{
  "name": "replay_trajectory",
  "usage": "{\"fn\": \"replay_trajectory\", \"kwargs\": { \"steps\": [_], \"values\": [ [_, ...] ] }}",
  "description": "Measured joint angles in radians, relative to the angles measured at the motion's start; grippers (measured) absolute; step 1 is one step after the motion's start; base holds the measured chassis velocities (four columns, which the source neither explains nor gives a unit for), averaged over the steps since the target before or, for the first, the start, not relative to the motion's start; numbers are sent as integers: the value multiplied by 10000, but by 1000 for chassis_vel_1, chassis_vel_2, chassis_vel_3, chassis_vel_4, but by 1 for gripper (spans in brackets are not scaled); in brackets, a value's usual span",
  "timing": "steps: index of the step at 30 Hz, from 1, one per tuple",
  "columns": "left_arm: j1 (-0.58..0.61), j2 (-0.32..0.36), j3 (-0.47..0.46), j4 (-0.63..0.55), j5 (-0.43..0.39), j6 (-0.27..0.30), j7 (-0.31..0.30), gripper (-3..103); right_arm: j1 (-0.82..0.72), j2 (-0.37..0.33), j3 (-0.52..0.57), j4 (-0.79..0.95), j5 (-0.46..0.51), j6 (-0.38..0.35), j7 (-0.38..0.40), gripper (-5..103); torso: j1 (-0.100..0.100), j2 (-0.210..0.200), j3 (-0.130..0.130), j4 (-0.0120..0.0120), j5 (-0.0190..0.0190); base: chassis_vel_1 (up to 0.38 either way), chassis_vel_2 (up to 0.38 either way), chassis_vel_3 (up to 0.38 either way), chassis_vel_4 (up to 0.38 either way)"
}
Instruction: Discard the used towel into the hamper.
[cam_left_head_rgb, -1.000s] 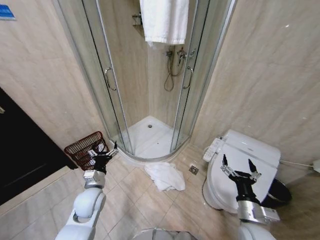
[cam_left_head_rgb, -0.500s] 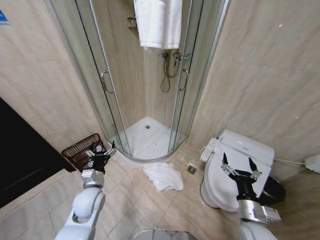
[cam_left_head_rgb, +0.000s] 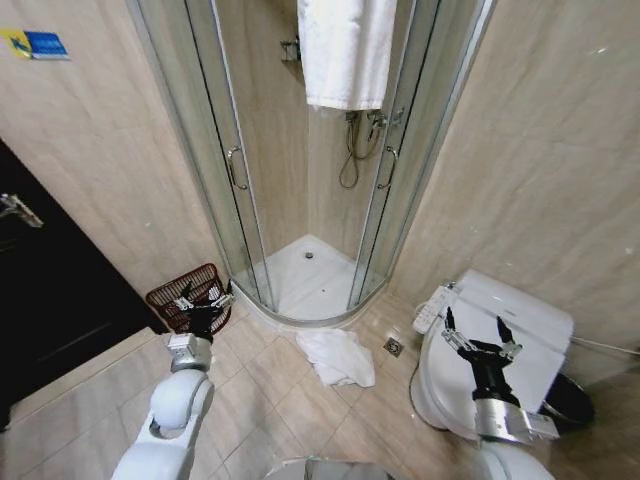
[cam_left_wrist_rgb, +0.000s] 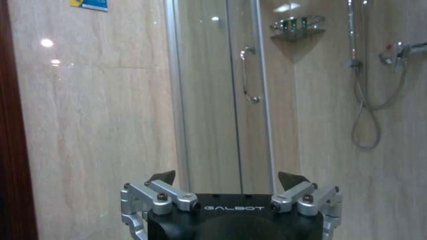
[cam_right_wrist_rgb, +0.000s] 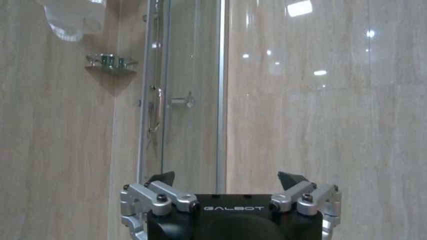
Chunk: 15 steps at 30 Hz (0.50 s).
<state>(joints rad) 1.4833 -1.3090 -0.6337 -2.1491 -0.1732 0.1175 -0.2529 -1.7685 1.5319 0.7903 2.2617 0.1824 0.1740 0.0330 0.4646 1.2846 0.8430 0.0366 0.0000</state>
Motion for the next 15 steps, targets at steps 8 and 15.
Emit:
{"fn": "replay_trajectory", "kwargs": {
  "steps": [8, 15],
  "values": [
    [-126, -16, 107, 66, -21, 85, -104, 100, 108, -44, -1, -116, -2, -48, -29, 100, 188, 401, 213, -1, 0, 0, 0, 0, 0],
    [-132, -42, 141, 67, -35, 124, -253, 100, 118, -146, 21, -116, 25, -75, -29, 100, 329, 708, 377, -1, 0, 0, 0, 0, 0]
  ]
}}
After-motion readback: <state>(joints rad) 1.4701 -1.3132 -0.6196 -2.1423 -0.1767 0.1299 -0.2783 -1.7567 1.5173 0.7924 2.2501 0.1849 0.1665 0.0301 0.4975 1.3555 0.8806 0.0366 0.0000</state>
